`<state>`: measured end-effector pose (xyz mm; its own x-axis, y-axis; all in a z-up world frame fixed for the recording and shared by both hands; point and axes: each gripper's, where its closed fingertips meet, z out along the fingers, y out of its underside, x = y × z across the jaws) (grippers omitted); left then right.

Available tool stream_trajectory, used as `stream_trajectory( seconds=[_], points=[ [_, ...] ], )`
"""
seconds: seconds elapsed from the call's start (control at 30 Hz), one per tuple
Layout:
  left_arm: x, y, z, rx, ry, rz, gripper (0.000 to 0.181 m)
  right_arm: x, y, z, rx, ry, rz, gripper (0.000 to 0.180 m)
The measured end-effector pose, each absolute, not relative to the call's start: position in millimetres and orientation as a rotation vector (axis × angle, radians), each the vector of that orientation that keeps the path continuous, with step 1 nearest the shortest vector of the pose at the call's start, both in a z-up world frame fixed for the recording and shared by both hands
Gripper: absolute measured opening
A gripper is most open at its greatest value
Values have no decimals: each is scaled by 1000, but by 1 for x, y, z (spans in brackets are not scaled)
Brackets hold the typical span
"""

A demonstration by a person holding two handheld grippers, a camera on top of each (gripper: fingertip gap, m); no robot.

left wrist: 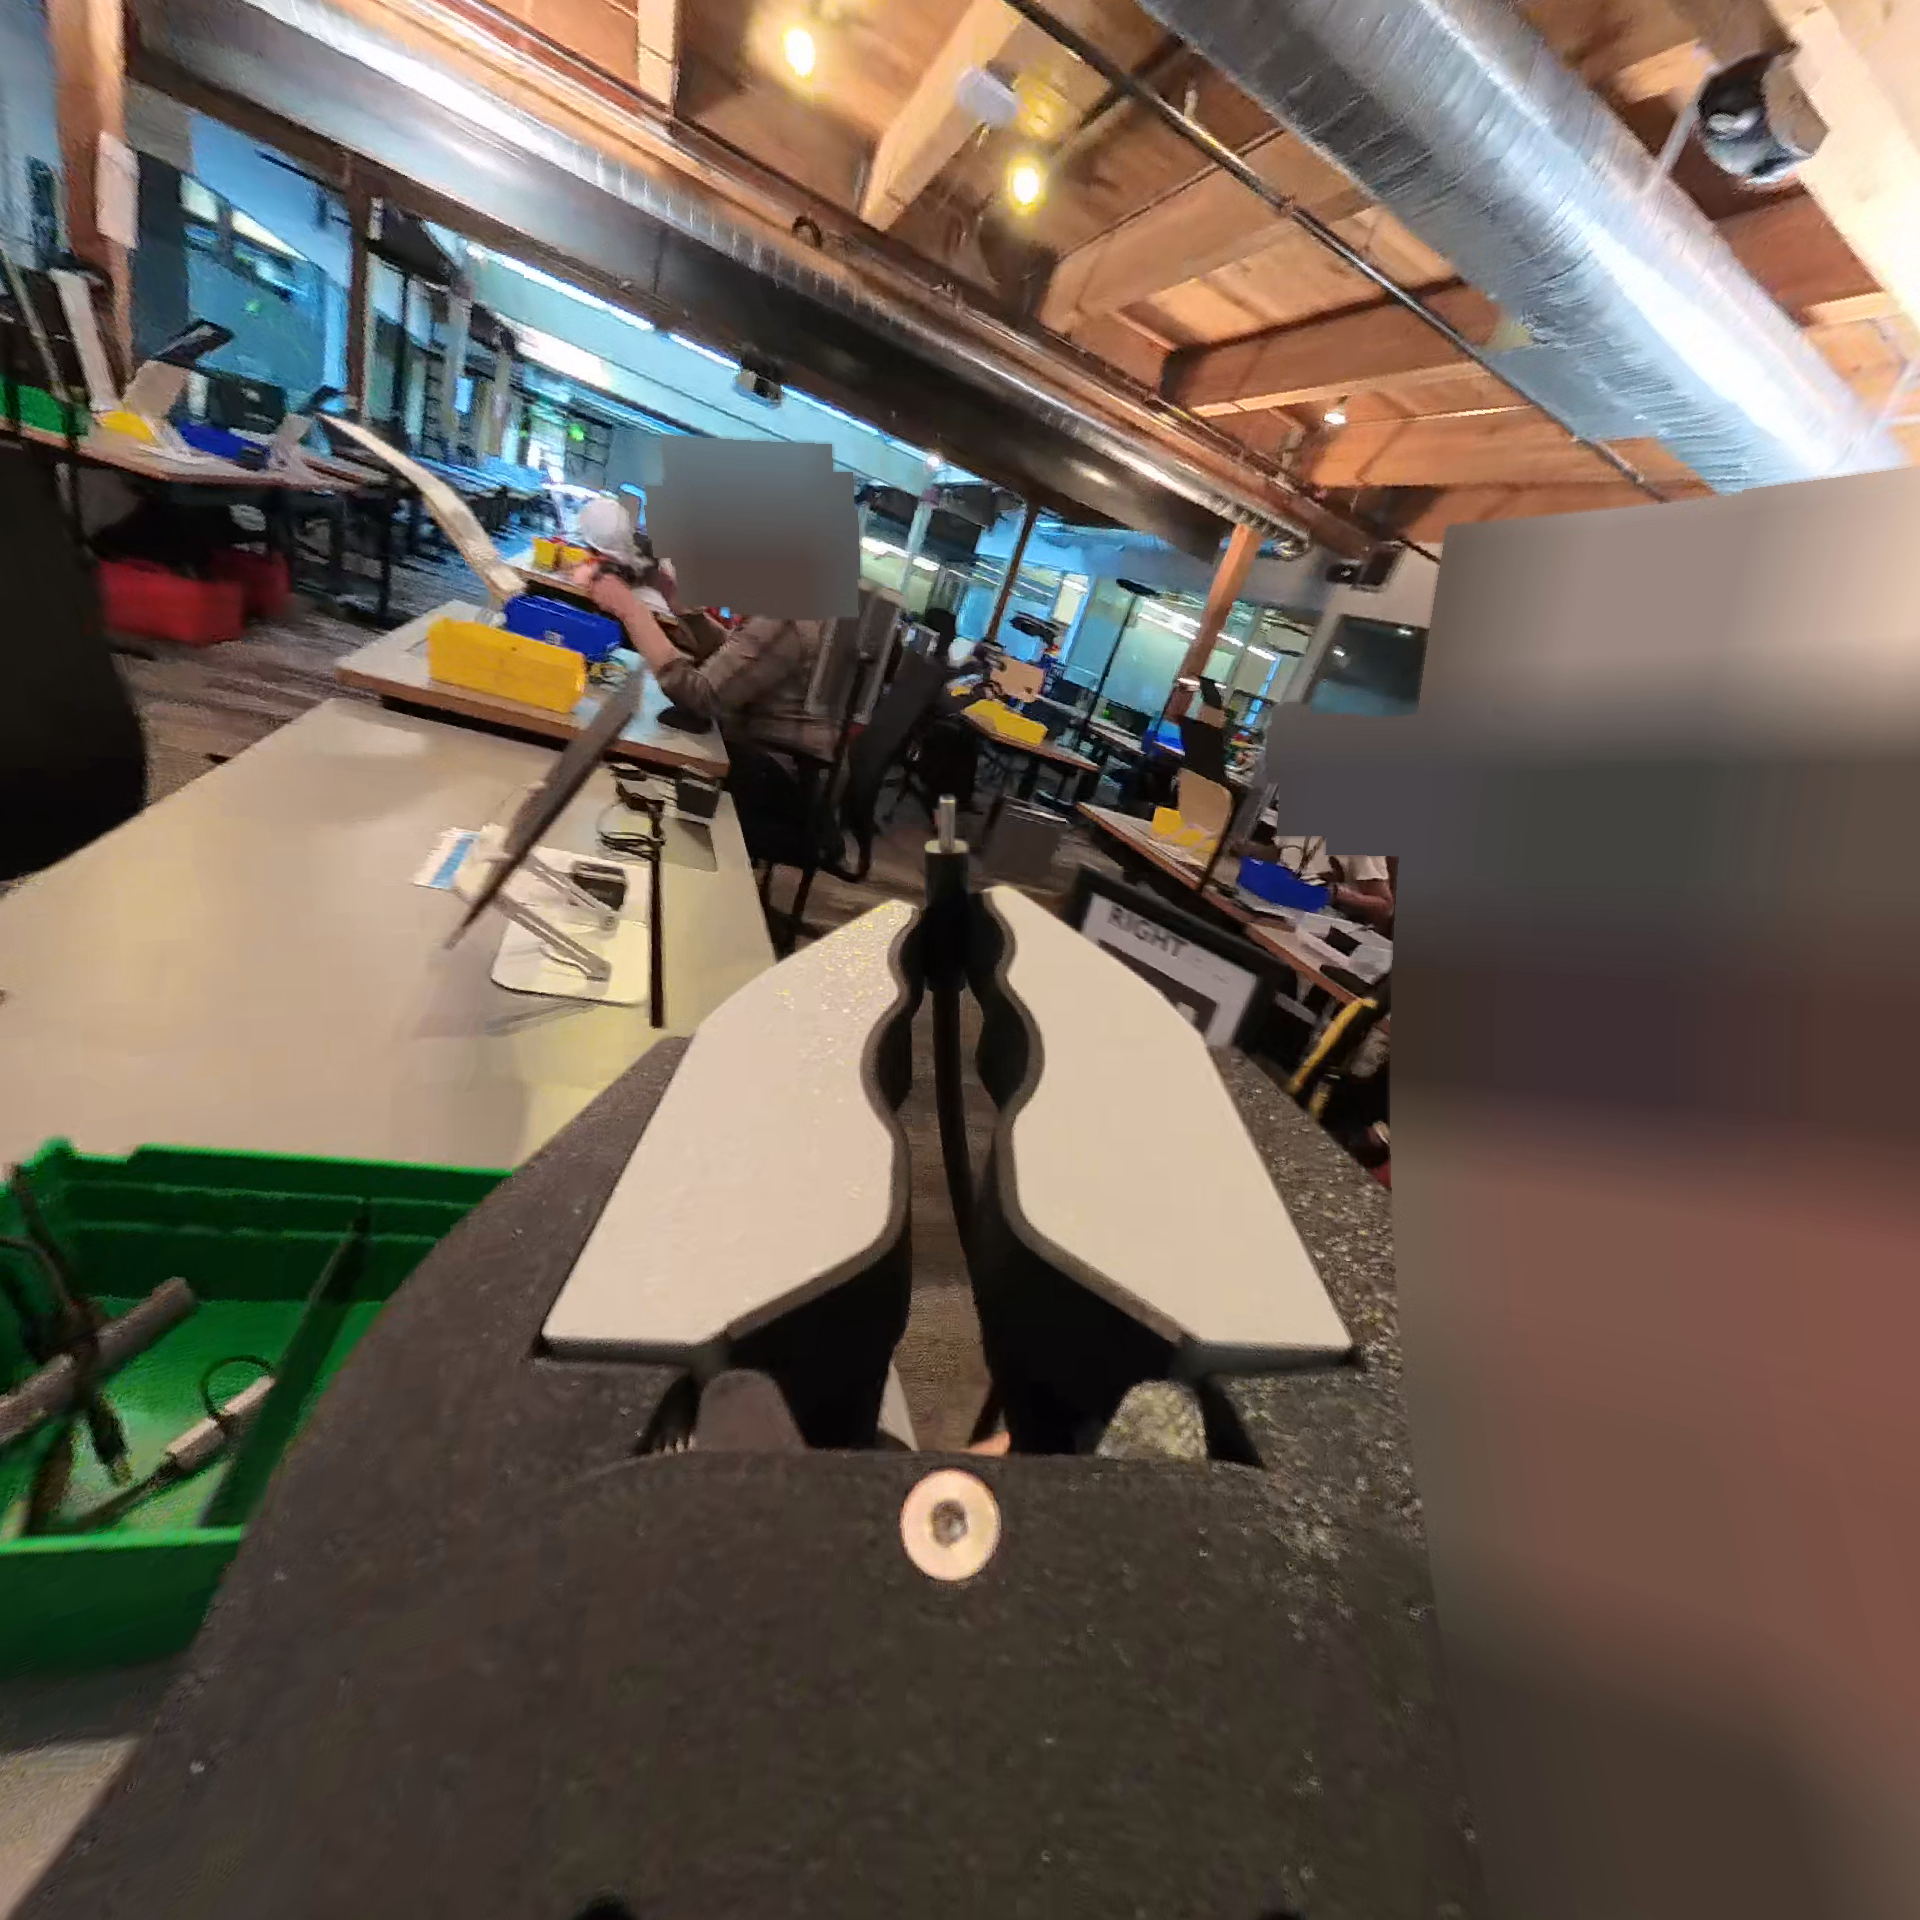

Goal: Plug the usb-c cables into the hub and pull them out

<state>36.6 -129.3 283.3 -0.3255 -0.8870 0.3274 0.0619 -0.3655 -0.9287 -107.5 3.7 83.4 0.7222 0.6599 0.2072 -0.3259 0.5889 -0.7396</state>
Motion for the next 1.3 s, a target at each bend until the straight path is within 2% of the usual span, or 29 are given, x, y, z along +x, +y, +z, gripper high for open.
stream_trajectory(
  seconds=[0.03, 0.17, 0.33, 0.5, 0.7, 0.83, 1.03, 1.3],
  points=[
    [44, -120, 294, -1221, 1131, -1749, 7, -112, -9, 88, -681, -526, 587, 43],
    [63, -84, 313, -1289, 1072, -1641, 7, -114, -41, 109, -544, -561, 465, 44],
    [77, -52, 286, -1453, 1060, -1498, 7, -99, -49, 133, -529, -498, 368, 40],
    [77, -28, 251, -1607, 972, -1475, 7, -69, -24, 156, -724, -333, 506, 33],
    [64, -6, 246, -1626, 799, -1448, 7, -17, -8, 175, -811, -86, 639, 31],
    [61, -6, 242, -1640, 767, -1422, 7, 2, 3, 180, -894, -39, 509, 29],
    [61, -23, 232, -1633, 813, -1378, 7, 36, -3, 200, -833, 4, 570, 26],
    [55, -56, 232, -1583, 823, -1615, 7, 34, -56, 227, -462, -197, 623, 29]
  ],
)
